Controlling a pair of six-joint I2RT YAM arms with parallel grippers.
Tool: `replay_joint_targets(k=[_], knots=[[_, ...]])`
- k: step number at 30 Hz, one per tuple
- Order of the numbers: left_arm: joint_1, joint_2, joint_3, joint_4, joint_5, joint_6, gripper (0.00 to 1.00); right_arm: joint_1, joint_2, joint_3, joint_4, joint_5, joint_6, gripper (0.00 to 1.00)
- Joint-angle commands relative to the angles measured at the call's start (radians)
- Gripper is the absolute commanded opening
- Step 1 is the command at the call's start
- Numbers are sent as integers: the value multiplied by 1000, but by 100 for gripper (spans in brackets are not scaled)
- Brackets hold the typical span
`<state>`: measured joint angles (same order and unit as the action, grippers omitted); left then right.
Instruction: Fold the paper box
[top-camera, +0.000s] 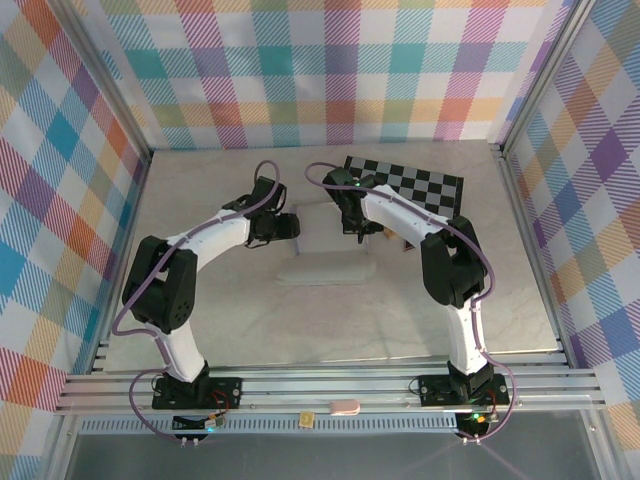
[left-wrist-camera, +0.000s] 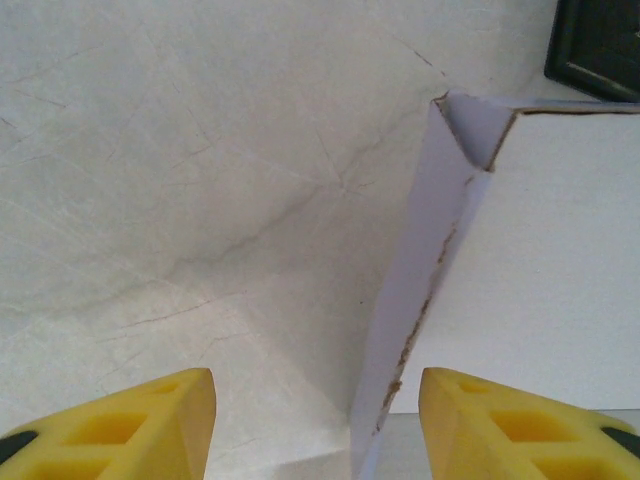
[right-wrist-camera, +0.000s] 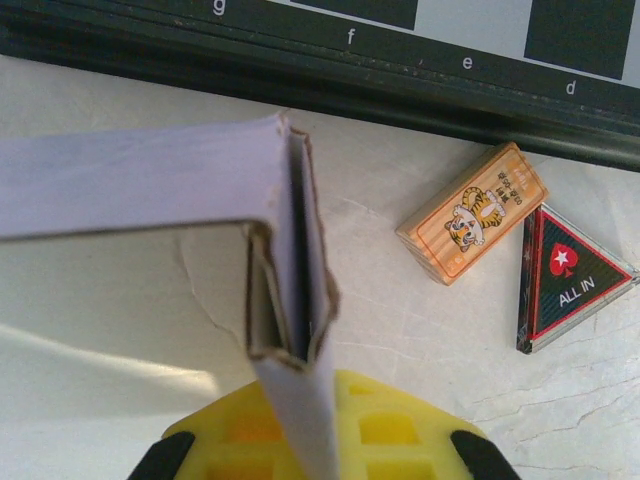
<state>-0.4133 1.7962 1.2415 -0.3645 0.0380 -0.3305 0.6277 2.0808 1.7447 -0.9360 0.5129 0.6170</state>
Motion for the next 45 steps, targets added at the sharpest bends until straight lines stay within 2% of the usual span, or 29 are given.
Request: replay_joint_targets(k=[1,8,10,12,16,19,25,27,30,33,35,38,45], knots=[[7,43,48,-15,90,47,55,-5,2,6,-18,14,-4,0],[5,103,95,-16,70,42,48,-5,1,1,-17,7,-1,0],[3,120,117,-31,38,42,40,-4,1,1,-18,9,2,0],[1,132,124,-43,-4,40,25,-5,0,1,-17,8,2,0],[-8,148,134,-71,-61,40,13,-4,0,1,-16,9,3,0],[-29,159,133,-95,-117,46,0,-5,2,4,-23,15,9,0],[-77,180,141,-206,-318,-13,0,-5,7,11,-34,22,19,0],[-82,189,152,-237,-332,-27,0,-5,9,12,-34,19,21,0],[-87,168,139,-219,-303,-32,2,-5,9,12,-31,12,20,0],[-87,104,92,-137,-220,-16,29,-5,7,12,-28,8,15,0],[-81,75,62,-78,-135,-5,41,-5,6,9,-26,4,13,0],[-76,70,43,-38,-56,7,44,-6,7,10,-23,-2,14,0],[-68,86,54,-25,-76,1,43,-5,4,4,-19,-7,9,0]])
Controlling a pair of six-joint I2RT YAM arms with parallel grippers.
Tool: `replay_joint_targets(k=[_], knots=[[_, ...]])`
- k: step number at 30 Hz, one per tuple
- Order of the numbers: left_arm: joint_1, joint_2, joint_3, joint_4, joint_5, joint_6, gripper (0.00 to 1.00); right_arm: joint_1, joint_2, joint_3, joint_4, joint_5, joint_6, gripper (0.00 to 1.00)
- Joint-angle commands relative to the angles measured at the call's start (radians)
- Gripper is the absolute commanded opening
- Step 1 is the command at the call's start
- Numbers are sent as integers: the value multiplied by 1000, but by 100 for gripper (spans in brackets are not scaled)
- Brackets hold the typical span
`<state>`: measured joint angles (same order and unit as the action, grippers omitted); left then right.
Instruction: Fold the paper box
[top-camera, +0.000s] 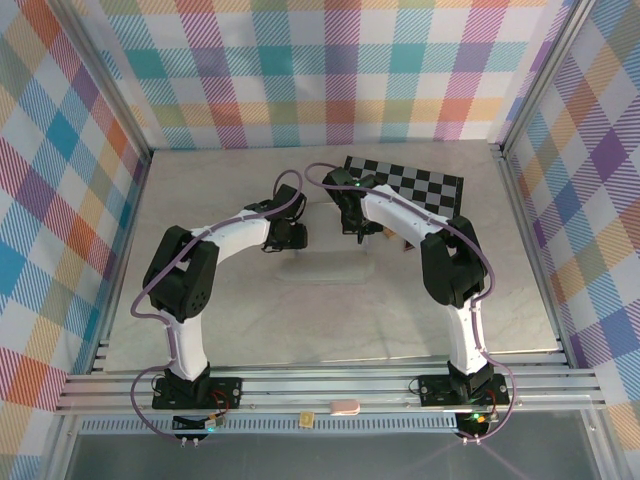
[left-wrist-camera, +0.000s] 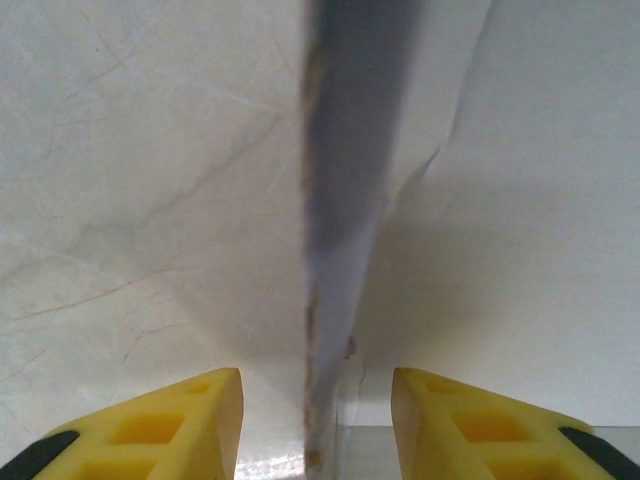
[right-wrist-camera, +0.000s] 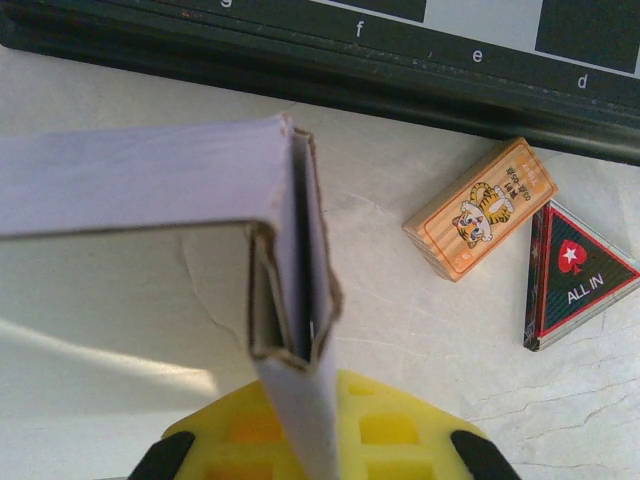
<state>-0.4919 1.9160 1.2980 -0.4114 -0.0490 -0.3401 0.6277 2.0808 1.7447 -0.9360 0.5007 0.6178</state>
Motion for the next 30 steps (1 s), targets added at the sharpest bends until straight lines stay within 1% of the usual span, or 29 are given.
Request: replay_joint_targets(k=[1,4,7,10,14,15,16,17,18,23,24,26,28,30], knots=[[12,-36,0,27,3,9,43,-5,3,2,-18,4,8,0],[27,-37,3,48,5,-5,43,-5,3,0,-17,2,3,0],[39,-8,22,34,17,-4,37,-7,1,-1,-13,3,-3,0],[39,18,26,28,25,3,26,-8,2,3,-12,1,-6,0],[36,45,29,22,26,3,19,-9,5,2,-10,-1,-7,0],[34,49,29,22,16,3,16,-9,6,3,-11,-1,-5,0],[31,50,26,17,4,3,10,-10,7,4,-11,0,-5,0],[25,50,28,5,-23,3,1,-9,8,4,-12,2,-4,0],[17,50,32,-16,-61,1,0,-10,8,4,-16,4,1,0],[-24,59,60,-126,-242,-56,0,-9,20,14,-45,21,33,0],[-30,58,64,-146,-263,-70,0,-10,24,18,-50,22,36,0],[-36,51,66,-154,-254,-88,0,-10,29,22,-57,19,50,0],[-37,21,69,-149,-232,-106,23,-10,29,17,-53,11,53,0],[-37,-32,83,-138,-198,-109,39,-9,26,12,-45,1,53,0]])
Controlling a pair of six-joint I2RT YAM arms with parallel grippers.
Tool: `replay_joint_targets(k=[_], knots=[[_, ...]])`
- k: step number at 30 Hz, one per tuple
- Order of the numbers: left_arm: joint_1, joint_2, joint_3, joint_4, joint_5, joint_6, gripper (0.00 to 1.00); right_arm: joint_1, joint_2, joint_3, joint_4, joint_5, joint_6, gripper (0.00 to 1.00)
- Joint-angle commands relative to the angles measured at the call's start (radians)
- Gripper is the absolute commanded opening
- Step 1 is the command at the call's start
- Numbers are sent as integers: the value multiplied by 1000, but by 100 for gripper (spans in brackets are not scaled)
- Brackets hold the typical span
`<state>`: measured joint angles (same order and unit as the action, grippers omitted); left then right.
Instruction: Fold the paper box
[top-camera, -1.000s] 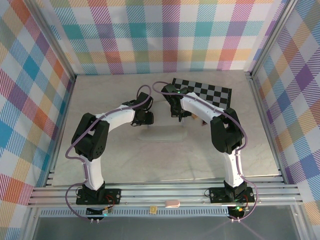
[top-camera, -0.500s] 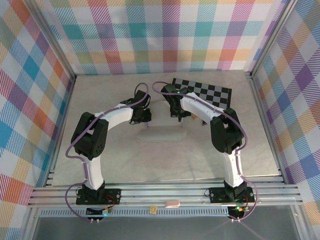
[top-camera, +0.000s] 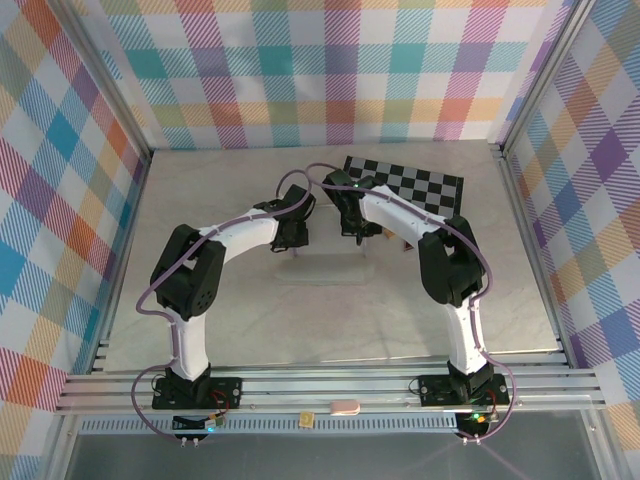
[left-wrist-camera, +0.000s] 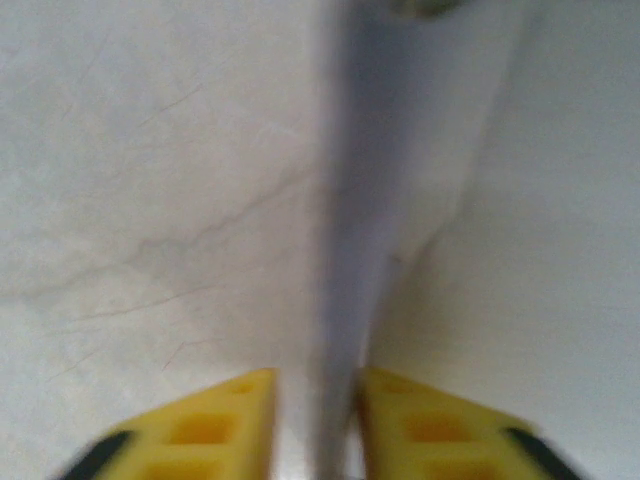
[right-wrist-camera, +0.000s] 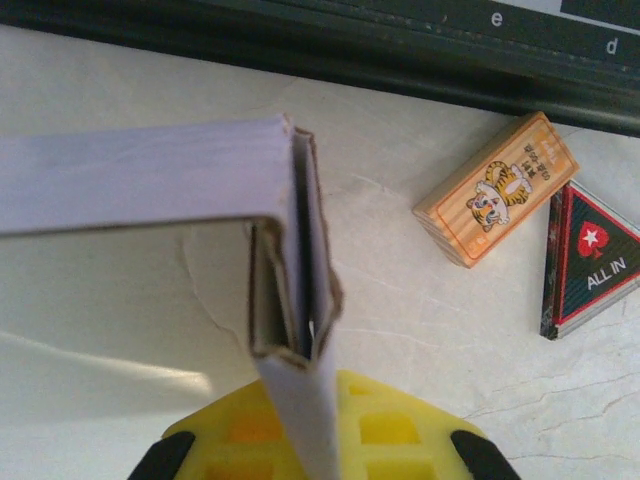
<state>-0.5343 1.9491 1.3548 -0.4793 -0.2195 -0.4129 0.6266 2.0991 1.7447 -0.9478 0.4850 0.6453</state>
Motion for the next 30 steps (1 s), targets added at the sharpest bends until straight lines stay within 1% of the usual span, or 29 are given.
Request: replay_joint_targets(k=[1,3,6,7,10,13,16,23,30], knots=[[7,-97,37,-62,-4,-36,46,-8,7,9,-29,14,23,0],[18,-156,63,-55,56,-49,52,-11,3,0,-17,6,16,0],[65,-211,121,-87,148,-98,53,-15,-6,-15,4,-4,6,0],[90,-221,140,-103,175,-130,55,-18,-10,-21,11,-8,4,0],[181,-223,167,-115,288,-236,56,-25,-25,-49,48,-25,-13,0],[246,-174,226,-160,390,-325,54,-25,-35,-66,76,-32,-25,0],[254,-116,312,-231,422,-347,51,-25,-38,-68,89,-38,-33,0],[245,5,353,-210,514,-390,50,-25,-33,-63,99,-51,-36,0],[221,60,359,-197,515,-407,49,-25,-34,-68,101,-54,-30,0]])
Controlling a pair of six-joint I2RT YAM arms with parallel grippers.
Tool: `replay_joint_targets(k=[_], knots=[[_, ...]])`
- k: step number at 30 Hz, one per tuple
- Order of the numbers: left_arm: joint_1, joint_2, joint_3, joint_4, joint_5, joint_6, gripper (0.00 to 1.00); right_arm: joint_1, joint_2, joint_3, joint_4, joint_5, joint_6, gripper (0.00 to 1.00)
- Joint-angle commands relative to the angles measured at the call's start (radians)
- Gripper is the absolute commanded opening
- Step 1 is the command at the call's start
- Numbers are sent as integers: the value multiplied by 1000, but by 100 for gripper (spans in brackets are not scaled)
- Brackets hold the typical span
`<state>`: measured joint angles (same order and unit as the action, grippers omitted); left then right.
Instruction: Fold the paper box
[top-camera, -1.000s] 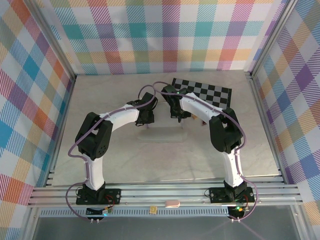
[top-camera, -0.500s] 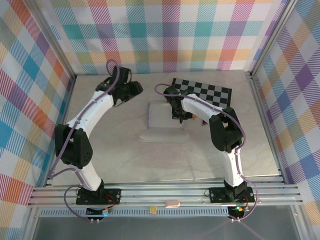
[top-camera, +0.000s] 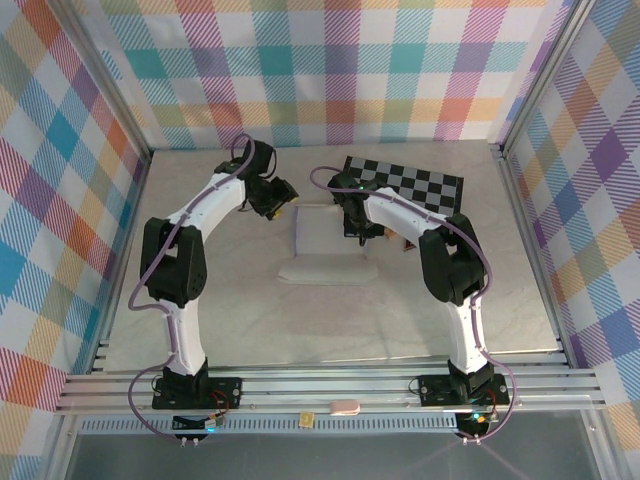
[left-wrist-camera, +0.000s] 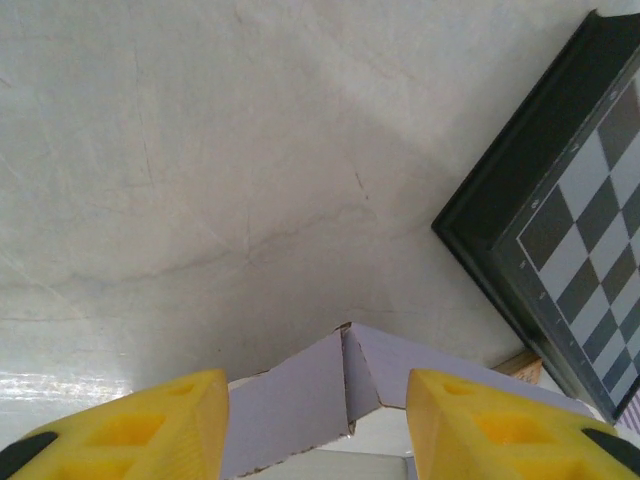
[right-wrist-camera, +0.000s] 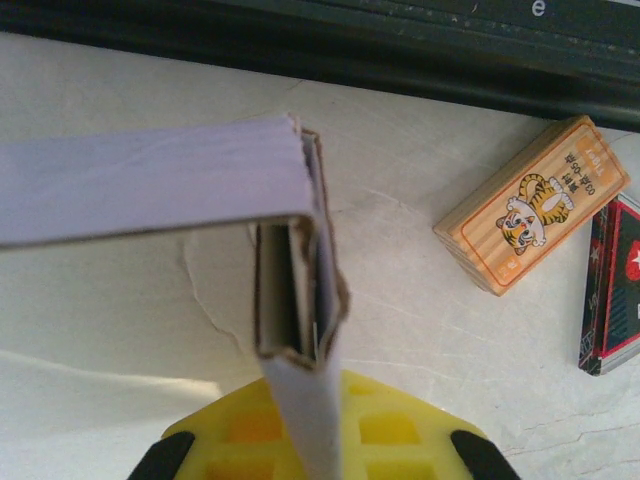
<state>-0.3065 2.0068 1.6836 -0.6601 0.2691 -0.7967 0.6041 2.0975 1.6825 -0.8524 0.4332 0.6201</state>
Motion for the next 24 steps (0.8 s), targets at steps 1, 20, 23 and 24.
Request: replay_joint_targets(k=[1,20,23,24], knots=[[-8,7,26,-6,30,-28,49,-3,-31,-6,5,-2,-4,0],[-39,5,-75,51,43,-52,28,-3,-10,20,-13,-3,7,0],[-48,-3,-99,56,39,-56,25,-3,-9,22,-16,-2,13,0],[-50,-8,-107,59,39,-57,24,-3,-9,23,-16,-3,17,0]])
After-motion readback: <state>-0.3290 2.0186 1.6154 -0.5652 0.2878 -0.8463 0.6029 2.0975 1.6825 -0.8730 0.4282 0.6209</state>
